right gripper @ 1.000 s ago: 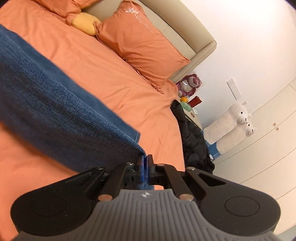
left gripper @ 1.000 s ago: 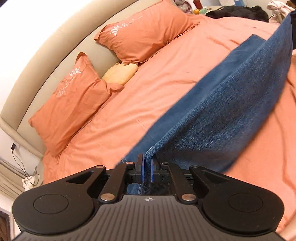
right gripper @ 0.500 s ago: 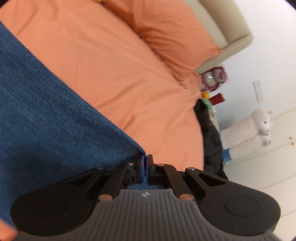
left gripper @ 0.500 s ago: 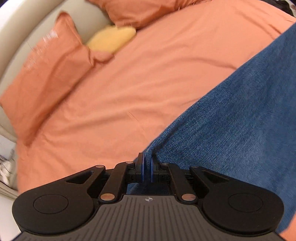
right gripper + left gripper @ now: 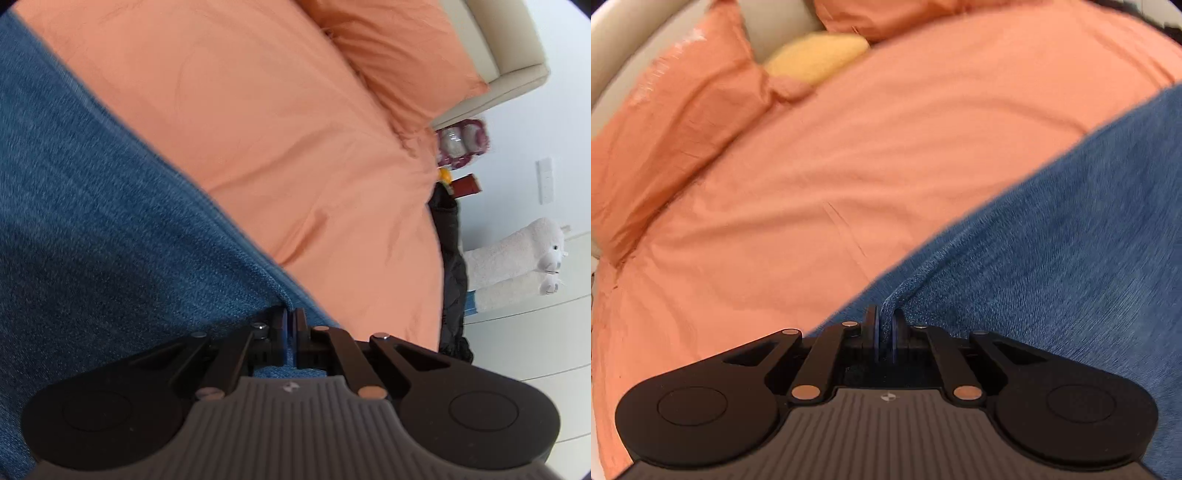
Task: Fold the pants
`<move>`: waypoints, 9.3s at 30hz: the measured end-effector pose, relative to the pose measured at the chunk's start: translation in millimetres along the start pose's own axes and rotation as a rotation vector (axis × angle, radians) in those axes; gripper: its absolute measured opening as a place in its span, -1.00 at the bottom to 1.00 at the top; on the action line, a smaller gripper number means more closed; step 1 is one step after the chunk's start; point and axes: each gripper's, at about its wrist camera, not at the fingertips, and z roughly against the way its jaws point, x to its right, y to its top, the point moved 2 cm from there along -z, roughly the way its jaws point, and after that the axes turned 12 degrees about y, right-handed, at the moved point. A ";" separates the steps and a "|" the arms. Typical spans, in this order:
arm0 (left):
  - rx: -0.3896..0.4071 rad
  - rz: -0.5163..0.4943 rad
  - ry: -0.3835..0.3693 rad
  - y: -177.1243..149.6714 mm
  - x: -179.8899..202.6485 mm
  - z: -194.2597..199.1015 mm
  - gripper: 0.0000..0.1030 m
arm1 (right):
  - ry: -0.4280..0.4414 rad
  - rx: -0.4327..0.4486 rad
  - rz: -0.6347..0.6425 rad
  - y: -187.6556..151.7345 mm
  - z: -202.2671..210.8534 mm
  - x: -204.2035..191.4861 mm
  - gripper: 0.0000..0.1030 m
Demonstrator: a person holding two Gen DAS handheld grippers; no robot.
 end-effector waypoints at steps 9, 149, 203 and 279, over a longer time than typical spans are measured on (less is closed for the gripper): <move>0.035 0.013 0.034 19.6 -9.3 15.6 -0.87 | -0.068 0.009 -0.042 16.7 9.0 12.8 -1.00; -0.086 1.037 -0.211 -196.2 -251.0 33.6 -0.37 | 0.953 0.263 -0.204 69.0 291.9 -316.6 -0.93; -0.252 0.459 -0.009 -75.4 -14.2 56.4 0.24 | 0.548 0.141 -1.432 -255.6 39.4 161.7 -0.49; 0.026 0.134 -0.421 193.3 224.5 35.8 -0.38 | 0.742 0.338 -1.554 -276.1 -25.0 128.8 -0.83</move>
